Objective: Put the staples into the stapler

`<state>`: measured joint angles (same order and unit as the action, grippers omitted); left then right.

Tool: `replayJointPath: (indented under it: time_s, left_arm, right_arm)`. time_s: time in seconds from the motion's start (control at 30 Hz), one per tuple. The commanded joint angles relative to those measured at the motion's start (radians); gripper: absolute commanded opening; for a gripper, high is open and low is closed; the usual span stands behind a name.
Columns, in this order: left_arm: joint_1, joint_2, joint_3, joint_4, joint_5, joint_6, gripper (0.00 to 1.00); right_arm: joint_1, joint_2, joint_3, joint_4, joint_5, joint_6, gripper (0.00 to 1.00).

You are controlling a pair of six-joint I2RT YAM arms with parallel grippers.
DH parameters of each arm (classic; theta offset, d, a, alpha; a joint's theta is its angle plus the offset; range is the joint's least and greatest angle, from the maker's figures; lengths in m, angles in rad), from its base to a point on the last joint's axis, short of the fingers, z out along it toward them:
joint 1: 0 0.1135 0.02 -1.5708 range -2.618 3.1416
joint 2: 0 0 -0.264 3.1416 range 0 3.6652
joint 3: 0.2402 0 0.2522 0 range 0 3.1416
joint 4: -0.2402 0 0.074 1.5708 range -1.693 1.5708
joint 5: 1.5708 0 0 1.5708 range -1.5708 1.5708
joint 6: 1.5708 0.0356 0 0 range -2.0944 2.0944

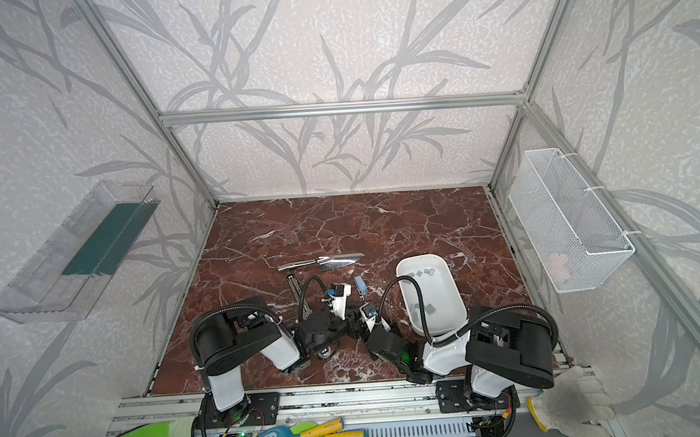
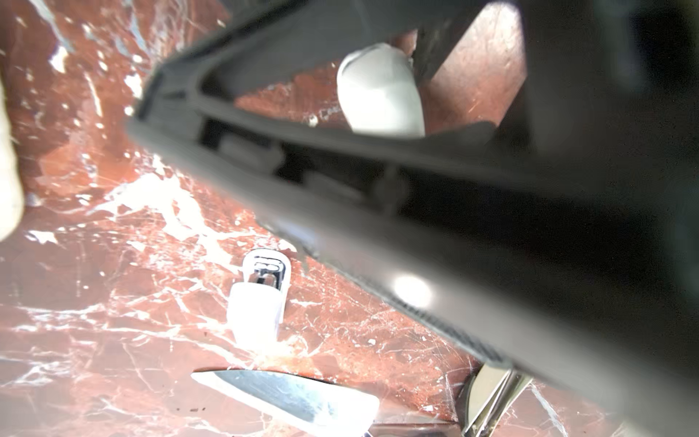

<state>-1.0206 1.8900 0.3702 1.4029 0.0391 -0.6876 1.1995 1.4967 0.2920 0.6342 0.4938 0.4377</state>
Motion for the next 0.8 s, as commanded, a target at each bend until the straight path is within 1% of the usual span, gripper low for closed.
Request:
replayJointPath:
  time_s: [0.0, 0.17, 0.27, 0.4, 0.47, 0.57, 0.67, 0.77]
  left_arm:
    - [-0.061, 0.001, -0.007, -0.088, 0.16, 0.049, 0.45]
    - [-0.059, -0.006, 0.0, -0.108, 0.156, 0.055, 0.45]
    - [-0.051, -0.026, 0.003, -0.119, 0.157, 0.059, 0.46]
    - [-0.029, -0.102, 0.011, -0.199, 0.145, 0.078, 0.48]
    - [-0.016, -0.157, 0.015, -0.257, 0.129, 0.092, 0.51]
    - [0.001, -0.258, 0.047, -0.418, 0.102, 0.122, 0.53]
    - [0.003, -0.363, 0.075, -0.576, 0.03, 0.161, 0.54]
    - [0.01, -0.45, 0.102, -0.737, -0.054, 0.179, 0.55]
  right_arm:
    - [-0.012, -0.055, 0.025, 0.076, 0.045, -0.002, 0.53]
    - [-0.011, -0.147, -0.002, 0.025, 0.056, -0.006, 0.54]
    - [-0.012, -0.226, -0.016, -0.03, 0.057, -0.015, 0.57]
    - [-0.012, -0.324, -0.041, -0.081, 0.068, -0.032, 0.6]
    - [-0.012, -0.359, -0.045, -0.112, 0.075, -0.036, 0.61]
    - [-0.015, -0.401, -0.05, -0.14, 0.074, -0.043, 0.61]
    - [-0.022, -0.442, -0.043, -0.162, 0.051, -0.052, 0.55]
    - [-0.045, -0.462, -0.032, -0.171, 0.009, -0.054, 0.47]
